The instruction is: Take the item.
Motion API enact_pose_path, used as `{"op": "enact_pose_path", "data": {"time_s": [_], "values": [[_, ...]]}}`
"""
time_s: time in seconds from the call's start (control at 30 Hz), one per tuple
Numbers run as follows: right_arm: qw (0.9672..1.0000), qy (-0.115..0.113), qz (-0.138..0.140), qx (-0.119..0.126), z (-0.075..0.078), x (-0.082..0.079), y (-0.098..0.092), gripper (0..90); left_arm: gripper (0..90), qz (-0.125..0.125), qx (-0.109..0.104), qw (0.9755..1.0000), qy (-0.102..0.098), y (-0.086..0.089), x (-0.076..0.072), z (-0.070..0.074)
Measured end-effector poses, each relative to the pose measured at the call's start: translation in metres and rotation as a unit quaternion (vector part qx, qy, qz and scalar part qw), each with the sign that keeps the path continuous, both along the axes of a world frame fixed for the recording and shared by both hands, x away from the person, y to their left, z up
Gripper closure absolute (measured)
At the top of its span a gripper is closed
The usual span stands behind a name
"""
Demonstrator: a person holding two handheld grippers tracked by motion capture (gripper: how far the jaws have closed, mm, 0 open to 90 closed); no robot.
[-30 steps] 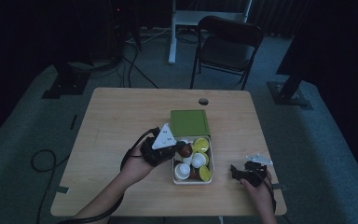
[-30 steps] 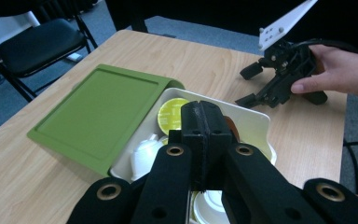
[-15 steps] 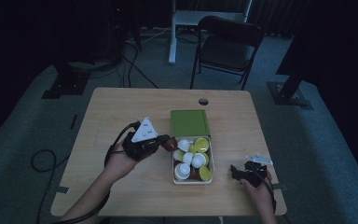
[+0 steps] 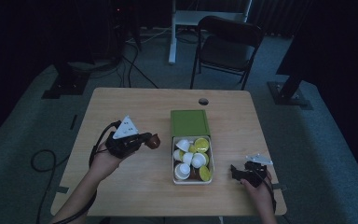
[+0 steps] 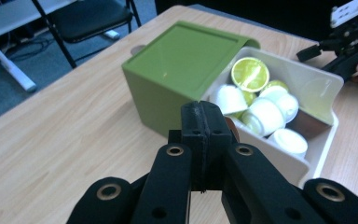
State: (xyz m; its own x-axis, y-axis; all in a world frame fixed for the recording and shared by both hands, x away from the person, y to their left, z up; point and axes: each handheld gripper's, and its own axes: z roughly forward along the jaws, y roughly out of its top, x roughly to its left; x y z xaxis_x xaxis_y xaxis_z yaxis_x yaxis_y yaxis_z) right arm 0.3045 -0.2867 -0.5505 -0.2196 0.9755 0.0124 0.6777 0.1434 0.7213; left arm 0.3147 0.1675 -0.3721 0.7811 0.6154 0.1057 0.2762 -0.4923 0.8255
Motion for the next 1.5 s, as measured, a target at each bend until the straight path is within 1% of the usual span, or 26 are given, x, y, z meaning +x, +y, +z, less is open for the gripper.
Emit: {"op": "enact_pose_path", "data": {"time_s": [0.07,0.2,0.23,0.27,0.33,0.37,0.4,0.47,0.53,0.57,0.63,0.67,0.7,0.73,0.77,0.8,0.87,1.03,1.07,1.1,1.2,1.23,1.3,1.33,1.4,1.5], "values": [[1.0000,0.000,0.000,0.000,0.000,0.000,0.000,11.8,90.0,-0.006,-0.005,1.0000,0.000,0.006,0.001,-0.005],[1.0000,0.000,0.000,0.000,0.000,0.000,0.000,11.8,90.0,0.000,-0.013,0.9999,0.002,0.018,0.003,-0.016],[1.0000,0.000,0.000,0.000,0.000,0.000,0.000,11.8,90.0,-0.003,-0.013,0.9999,0.006,0.021,0.004,-0.019],[1.0000,-0.001,0.000,0.000,0.000,0.000,0.000,11.8,90.0,0.000,-0.012,0.9999,0.005,0.023,0.004,-0.021],[1.0000,-0.001,0.000,0.000,0.000,0.000,0.000,11.8,90.0,0.003,-0.008,0.9999,0.010,0.027,0.004,-0.026],[1.0000,-0.001,0.000,0.000,0.000,0.000,0.000,11.8,90.0,0.007,-0.008,0.9999,0.007,0.029,0.004,-0.029],[1.0000,-0.001,0.000,0.000,0.000,0.000,0.000,11.8,90.0,0.010,-0.007,0.9999,0.010,0.031,0.004,-0.031],[1.0000,-0.001,0.000,0.000,0.000,0.000,0.000,11.8,90.0,0.014,-0.011,0.9998,0.012,0.036,0.003,-0.036],[1.0000,-0.001,0.000,0.000,0.000,0.000,0.000,11.8,90.0,0.017,-0.009,0.9997,0.013,0.039,0.003,-0.040],[1.0000,-0.001,0.000,0.000,0.000,0.000,0.000,11.8,90.0,0.020,-0.012,0.9995,0.020,0.044,0.003,-0.045],[1.0000,-0.001,0.000,0.000,0.000,0.000,0.000,11.8,90.0,0.023,-0.010,0.9995,0.016,0.046,0.002,-0.047],[1.0000,-0.001,0.000,0.000,0.000,0.000,0.000,11.8,90.0,0.027,-0.010,0.9994,0.020,0.048,0.002,-0.050],[1.0000,-0.001,0.000,0.000,0.000,0.000,0.000,11.8,90.0,0.025,-0.012,0.9993,0.024,0.051,0.002,-0.052],[1.0000,-0.001,0.000,0.000,0.000,0.000,0.000,11.8,90.0,0.026,-0.013,0.9993,0.024,0.052,0.002,-0.055],[1.0000,-0.001,0.000,0.000,0.000,0.000,0.000,11.8,90.0,0.025,-0.012,0.9992,0.028,0.054,0.002,-0.057],[1.0000,-0.001,0.000,0.000,0.000,0.000,0.000,11.8,90.0,0.025,-0.012,0.9992,0.028,0.054,0.002,-0.057],[1.0000,-0.001,0.000,0.000,0.000,0.000,0.000,11.8,90.0,0.028,-0.009,0.9990,0.033,0.060,0.002,-0.063],[1.0000,-0.001,0.000,0.000,0.000,0.000,0.000,11.8,90.0,0.038,-0.010,0.9986,0.035,0.071,0.001,-0.072],[1.0000,-0.001,0.000,0.000,0.000,0.000,0.000,11.8,90.0,0.033,-0.014,0.9986,0.039,0.073,0.001,-0.074],[1.0000,-0.001,0.000,0.000,0.000,0.000,0.000,11.8,90.0,0.034,-0.011,0.9986,0.038,0.075,0.000,-0.076],[1.0000,-0.001,0.000,0.000,0.000,0.000,0.000,11.8,90.0,0.038,-0.013,0.9984,0.041,0.078,0.000,-0.084],[1.0000,-0.001,0.000,0.000,0.000,0.000,0.000,11.8,90.0,0.037,-0.014,0.9982,0.046,0.079,0.000,-0.086],[1.0000,-0.001,0.000,0.000,0.000,0.000,0.000,11.8,90.0,0.041,-0.010,0.9980,0.046,0.081,-0.001,-0.091],[1.0000,-0.001,0.000,0.000,0.000,0.000,0.000,11.8,90.0,0.040,-0.011,0.9978,0.051,0.082,0.000,-0.093],[1.0000,-0.001,0.000,0.000,0.000,0.000,0.000,11.8,90.0,0.046,-0.008,0.9976,0.052,0.084,0.000,-0.097],[1.0000,-0.001,0.000,0.000,0.000,0.000,0.000,11.8,90.0,0.049,-0.011,0.9971,0.057,0.087,0.000,-0.101]]}}
